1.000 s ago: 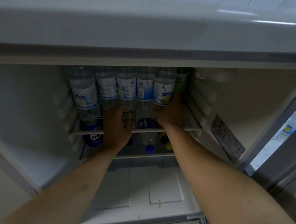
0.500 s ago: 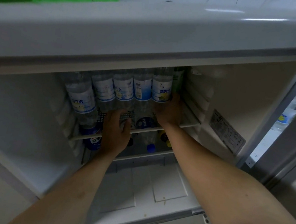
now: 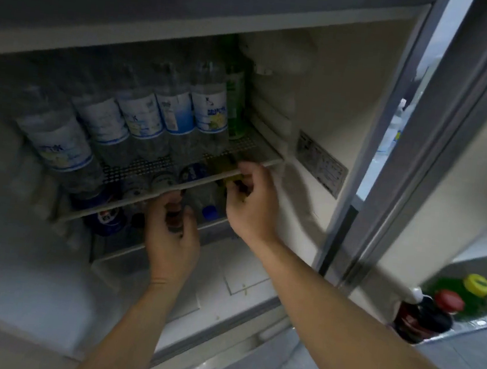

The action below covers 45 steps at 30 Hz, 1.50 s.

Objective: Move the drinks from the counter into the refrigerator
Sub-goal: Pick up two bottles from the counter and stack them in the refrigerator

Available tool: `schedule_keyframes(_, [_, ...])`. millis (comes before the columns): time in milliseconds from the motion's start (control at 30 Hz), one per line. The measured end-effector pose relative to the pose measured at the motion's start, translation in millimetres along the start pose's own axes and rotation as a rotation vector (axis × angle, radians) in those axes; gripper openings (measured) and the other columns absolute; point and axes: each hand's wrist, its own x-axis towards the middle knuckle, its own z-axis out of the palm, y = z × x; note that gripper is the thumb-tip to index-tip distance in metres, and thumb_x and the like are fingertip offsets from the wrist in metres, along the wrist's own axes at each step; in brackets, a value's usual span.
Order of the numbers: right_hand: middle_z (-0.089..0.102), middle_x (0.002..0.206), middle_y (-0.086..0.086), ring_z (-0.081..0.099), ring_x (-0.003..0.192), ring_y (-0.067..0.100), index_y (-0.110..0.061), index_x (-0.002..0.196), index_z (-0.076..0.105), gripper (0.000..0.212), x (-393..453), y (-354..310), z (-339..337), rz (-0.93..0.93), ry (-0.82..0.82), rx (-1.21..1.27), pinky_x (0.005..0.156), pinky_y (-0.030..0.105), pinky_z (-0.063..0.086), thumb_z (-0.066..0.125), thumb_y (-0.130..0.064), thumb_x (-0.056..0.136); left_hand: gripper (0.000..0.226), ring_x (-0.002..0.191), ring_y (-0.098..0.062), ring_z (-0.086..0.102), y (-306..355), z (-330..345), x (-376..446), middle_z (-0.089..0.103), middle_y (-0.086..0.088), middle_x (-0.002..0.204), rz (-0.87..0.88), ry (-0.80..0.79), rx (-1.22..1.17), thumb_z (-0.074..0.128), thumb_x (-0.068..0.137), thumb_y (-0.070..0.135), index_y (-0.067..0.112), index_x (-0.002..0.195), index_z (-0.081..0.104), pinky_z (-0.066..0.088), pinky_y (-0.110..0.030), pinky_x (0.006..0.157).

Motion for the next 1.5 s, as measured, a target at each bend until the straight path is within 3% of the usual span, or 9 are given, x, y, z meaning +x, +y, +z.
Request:
schedule_keyframes(267, [0.064,0.112,-0.004,0.062,0.092,0.01,-0.017,0.117,0.062,0.026,-107,38,-97,0.173,-0.002,-0.027,0.078,0.026,0.055,0.065,-0.016,0.091,0.035,0.091,0.005,0.061,35,42,-93,0.06,0.022,0.101,-0.152,-0.176,-0.052,0.061,0.091,0.001,0.023,0.118,0.054,0.049,-0.007,0.072])
schedule_keyframes(400, [0.065,0.097,-0.006,0.063,0.084,0.009,-0.018,0.108,0.065,0.022,-175,69,-177,0.329,0.125,-0.071,0.075,0.026,0.054,0.064,-0.014,0.087,0.031,0.081,0.0,0.059,58,78,-162,0.06,0.019,0.097,-0.218,-0.276,-0.056,0.061,0.093,0.006,0.029,0.113,0.053,0.049,-0.014,0.064])
schedule_keyframes(500, [0.064,0.094,-0.007,0.063,0.08,0.004,-0.017,0.103,0.066,0.02,-228,91,-247,0.435,0.243,-0.138,0.071,0.018,0.05,0.065,-0.012,0.084,0.03,0.077,-0.004,0.058,70,103,-222,0.06,0.019,0.093,-0.217,-0.413,-0.104,0.06,0.094,0.009,0.032,0.11,0.053,0.047,-0.009,0.062])
schedule_keyframes(700, [0.065,0.099,-0.013,0.064,0.078,0.003,-0.026,0.106,0.064,0.02,-348,128,-380,0.787,0.409,-0.289,0.07,0.018,0.051,0.067,-0.021,0.087,0.034,0.077,-0.002,0.057,67,127,-340,0.061,0.014,0.09,-0.332,-0.766,-0.03,0.06,0.091,0.004,0.033,0.109,0.056,0.048,-0.013,0.072])
schedule_keyframes(833, [0.066,0.101,-0.007,0.064,0.08,0.009,-0.024,0.11,0.063,0.024,-429,144,-444,1.082,0.501,-0.285,0.074,0.028,0.051,0.069,-0.024,0.086,0.026,0.078,-0.022,0.06,46,129,-402,0.064,-0.007,0.098,-0.645,-1.069,0.157,0.064,0.091,0.007,0.031,0.1,0.057,0.05,-0.031,0.068])
schedule_keyframes(967, [0.062,0.102,-0.002,0.062,0.087,0.013,-0.021,0.115,0.059,0.03,-500,155,-483,1.393,0.538,-0.08,0.078,0.033,0.054,0.069,-0.031,0.088,0.03,0.087,-0.025,0.061,27,112,-442,0.061,-0.011,0.109,-0.973,-1.3,0.441,0.065,0.094,0.02,0.017,0.122,0.056,0.053,-0.033,0.064])
schedule_keyframes(1233, [0.064,0.101,0.013,0.061,0.085,0.026,-0.011,0.115,0.06,0.029,-581,155,-517,1.692,0.829,0.063,0.072,0.039,0.054,0.067,-0.025,0.09,0.038,0.073,-0.03,0.056,-4,123,-444,0.06,-0.018,0.092,-0.965,-1.394,0.774,0.07,0.089,0.015,0.004,0.123,0.057,0.05,-0.039,0.069])
schedule_keyframes(1333, [0.064,0.107,0.012,0.062,0.094,0.029,-0.011,0.114,0.059,0.028,-592,147,-525,1.753,0.898,0.051,0.073,0.037,0.054,0.066,-0.027,0.092,0.035,0.075,-0.031,0.057,-11,156,-444,0.064,-0.021,0.1,-0.924,-1.454,0.79,0.069,0.09,0.016,0.003,0.121,0.059,0.053,-0.043,0.073])
schedule_keyframes(1500, [0.064,0.099,0.01,0.063,0.092,0.029,-0.011,0.111,0.059,0.022,-600,145,-531,1.812,0.967,0.022,0.077,0.04,0.054,0.064,-0.023,0.094,0.031,0.079,-0.028,0.058,-4,248,-460,0.063,-0.015,0.095,-0.868,-1.568,0.72,0.061,0.095,0.019,0.008,0.124,0.057,0.051,-0.033,0.068])
